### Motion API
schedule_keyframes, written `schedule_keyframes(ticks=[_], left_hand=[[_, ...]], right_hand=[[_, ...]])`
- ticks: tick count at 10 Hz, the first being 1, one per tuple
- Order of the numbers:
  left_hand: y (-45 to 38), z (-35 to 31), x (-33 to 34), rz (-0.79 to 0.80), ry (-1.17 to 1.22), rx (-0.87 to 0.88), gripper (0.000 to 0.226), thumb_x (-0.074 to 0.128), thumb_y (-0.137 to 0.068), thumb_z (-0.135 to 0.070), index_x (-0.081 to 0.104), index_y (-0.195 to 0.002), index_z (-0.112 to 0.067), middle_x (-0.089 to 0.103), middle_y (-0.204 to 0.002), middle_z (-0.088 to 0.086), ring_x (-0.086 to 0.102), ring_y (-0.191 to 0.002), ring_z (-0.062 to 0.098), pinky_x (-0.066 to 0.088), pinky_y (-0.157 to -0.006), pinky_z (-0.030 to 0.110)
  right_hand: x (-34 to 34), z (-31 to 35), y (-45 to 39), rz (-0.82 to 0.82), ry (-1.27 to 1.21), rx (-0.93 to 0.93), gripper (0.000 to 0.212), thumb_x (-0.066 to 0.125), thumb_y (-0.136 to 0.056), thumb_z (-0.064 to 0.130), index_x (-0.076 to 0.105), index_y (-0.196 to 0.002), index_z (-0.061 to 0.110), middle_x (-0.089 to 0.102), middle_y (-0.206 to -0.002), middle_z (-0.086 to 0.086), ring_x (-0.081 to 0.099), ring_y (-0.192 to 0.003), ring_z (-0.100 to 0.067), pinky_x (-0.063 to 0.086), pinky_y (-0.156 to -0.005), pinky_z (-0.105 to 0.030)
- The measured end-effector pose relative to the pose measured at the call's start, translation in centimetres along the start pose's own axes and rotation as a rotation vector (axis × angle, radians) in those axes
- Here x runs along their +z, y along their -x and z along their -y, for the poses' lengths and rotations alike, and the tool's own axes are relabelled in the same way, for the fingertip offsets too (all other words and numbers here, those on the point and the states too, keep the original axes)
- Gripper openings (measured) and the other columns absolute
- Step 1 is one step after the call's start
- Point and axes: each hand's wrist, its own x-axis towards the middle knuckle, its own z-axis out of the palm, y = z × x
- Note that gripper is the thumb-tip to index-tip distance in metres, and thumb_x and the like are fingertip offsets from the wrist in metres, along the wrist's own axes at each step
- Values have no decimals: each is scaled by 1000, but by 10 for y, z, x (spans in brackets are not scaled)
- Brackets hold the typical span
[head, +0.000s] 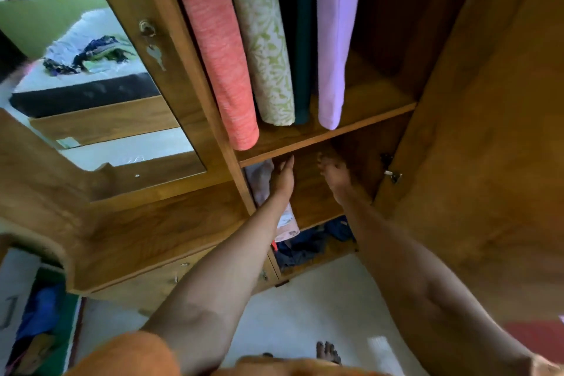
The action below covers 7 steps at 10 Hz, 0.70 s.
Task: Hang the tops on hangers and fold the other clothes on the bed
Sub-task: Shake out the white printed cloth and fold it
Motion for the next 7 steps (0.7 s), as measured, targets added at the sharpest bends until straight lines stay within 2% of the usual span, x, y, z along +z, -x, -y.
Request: schedule_keyframes(ticks=[1,2,3,4,5,6,7], left_hand=[[34,-14,7,141,-142,61,55,41,-95,-49,42,-139,-16,42,-145,5,40,-133,23,30,-111,40],[61,-25,10,269,-199,110,49,39,-97,-44,48,-134,-13,50,-137,4,47,-126,22,34,-99,33],[86,-27,11,468,-258,190,50,33,-100,-41,47,-135,-8,52,-135,8,48,-125,22,35,-92,29],[115,-25,7,586,-278,246,50,29,-101,-41,46,-136,-10,50,-139,7,48,-127,21,35,-96,29],[147,-15,9,711,-274,298,48,31,-101,-36,47,-134,-4,52,-136,10,50,-125,22,37,-91,26],[191,-4,15,866,-316,333,47,33,-101,-32,50,-131,0,55,-132,12,54,-120,25,38,-87,25],[234,12,26,1014,-379,333,47,34,-99,-38,54,-127,-6,58,-129,10,58,-109,23,39,-81,29]], right_hand=[[-53,49,65,306,-390,38,25,49,-95,30,64,-104,12,61,-119,-20,58,-110,-32,45,-96,-41],[-75,47,82,160,-406,-3,25,52,-94,33,66,-96,12,63,-114,-18,57,-110,-32,44,-101,-45],[-100,40,107,24,-433,-41,13,54,-92,37,60,-81,31,64,-106,-3,59,-103,-23,48,-96,-40],[-120,19,140,-94,-464,-31,17,55,-91,39,62,-80,28,65,-90,3,61,-84,-16,49,-70,-25],[-144,-3,181,-277,-453,-39,22,56,-88,43,65,-77,26,68,-90,2,62,-82,-15,50,-73,-29],[-174,-24,229,-419,-456,-25,18,56,-91,37,67,-92,22,69,-97,-1,64,-82,-16,50,-73,-25],[-207,-40,274,-540,-492,-18,16,55,-93,29,65,-98,17,67,-98,-5,64,-84,-19,48,-71,-22]])
